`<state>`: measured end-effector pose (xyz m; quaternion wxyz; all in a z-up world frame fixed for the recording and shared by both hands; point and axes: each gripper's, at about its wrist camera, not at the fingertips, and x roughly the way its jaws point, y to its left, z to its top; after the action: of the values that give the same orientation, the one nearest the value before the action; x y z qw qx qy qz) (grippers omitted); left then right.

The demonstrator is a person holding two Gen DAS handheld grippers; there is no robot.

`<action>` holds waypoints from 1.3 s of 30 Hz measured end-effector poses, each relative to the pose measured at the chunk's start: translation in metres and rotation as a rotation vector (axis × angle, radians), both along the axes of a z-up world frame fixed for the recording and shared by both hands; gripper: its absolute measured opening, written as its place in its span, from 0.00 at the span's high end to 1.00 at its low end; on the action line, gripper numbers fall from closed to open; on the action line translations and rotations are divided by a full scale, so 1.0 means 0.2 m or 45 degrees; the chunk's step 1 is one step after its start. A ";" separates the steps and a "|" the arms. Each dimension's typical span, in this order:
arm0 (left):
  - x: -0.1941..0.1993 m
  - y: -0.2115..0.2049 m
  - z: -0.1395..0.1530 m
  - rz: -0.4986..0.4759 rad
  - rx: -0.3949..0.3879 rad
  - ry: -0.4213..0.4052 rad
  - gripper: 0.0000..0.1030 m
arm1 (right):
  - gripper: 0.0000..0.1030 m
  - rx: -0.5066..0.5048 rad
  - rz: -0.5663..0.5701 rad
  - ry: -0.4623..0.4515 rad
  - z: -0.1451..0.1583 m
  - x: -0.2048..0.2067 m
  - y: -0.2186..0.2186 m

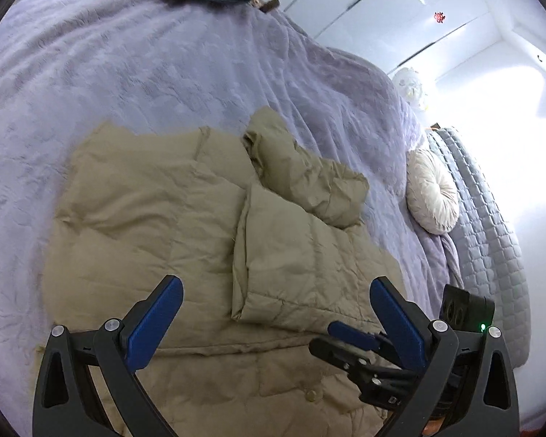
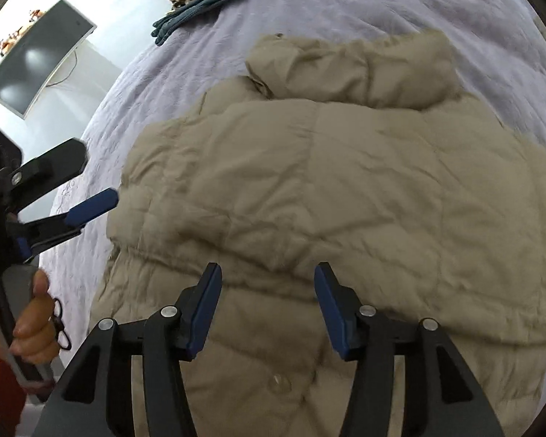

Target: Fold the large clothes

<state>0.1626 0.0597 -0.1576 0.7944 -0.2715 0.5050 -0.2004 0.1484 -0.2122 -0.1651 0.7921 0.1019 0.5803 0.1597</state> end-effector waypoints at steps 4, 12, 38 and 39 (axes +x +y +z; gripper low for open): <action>0.03 -0.11 -0.09 -0.058 0.002 0.051 0.00 | 0.45 0.041 -0.272 0.073 0.00 -0.11 -0.30; 0.09 -0.31 -0.25 -0.139 -0.007 0.115 0.24 | 0.45 0.215 -0.848 0.197 -0.07 -0.39 -1.02; -0.03 -0.18 -0.06 -0.143 0.360 0.015 0.81 | 0.91 0.087 -0.831 0.170 -0.18 -0.26 -1.11; -0.02 -0.20 -0.04 -0.157 0.358 -0.004 0.81 | 0.90 0.086 -0.826 0.172 -0.17 -0.27 -1.11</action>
<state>0.1592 0.0194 -0.1656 0.8115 -0.1257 0.5425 -0.1768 0.0935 -0.4343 -0.1990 0.7575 0.3178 0.5633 -0.0888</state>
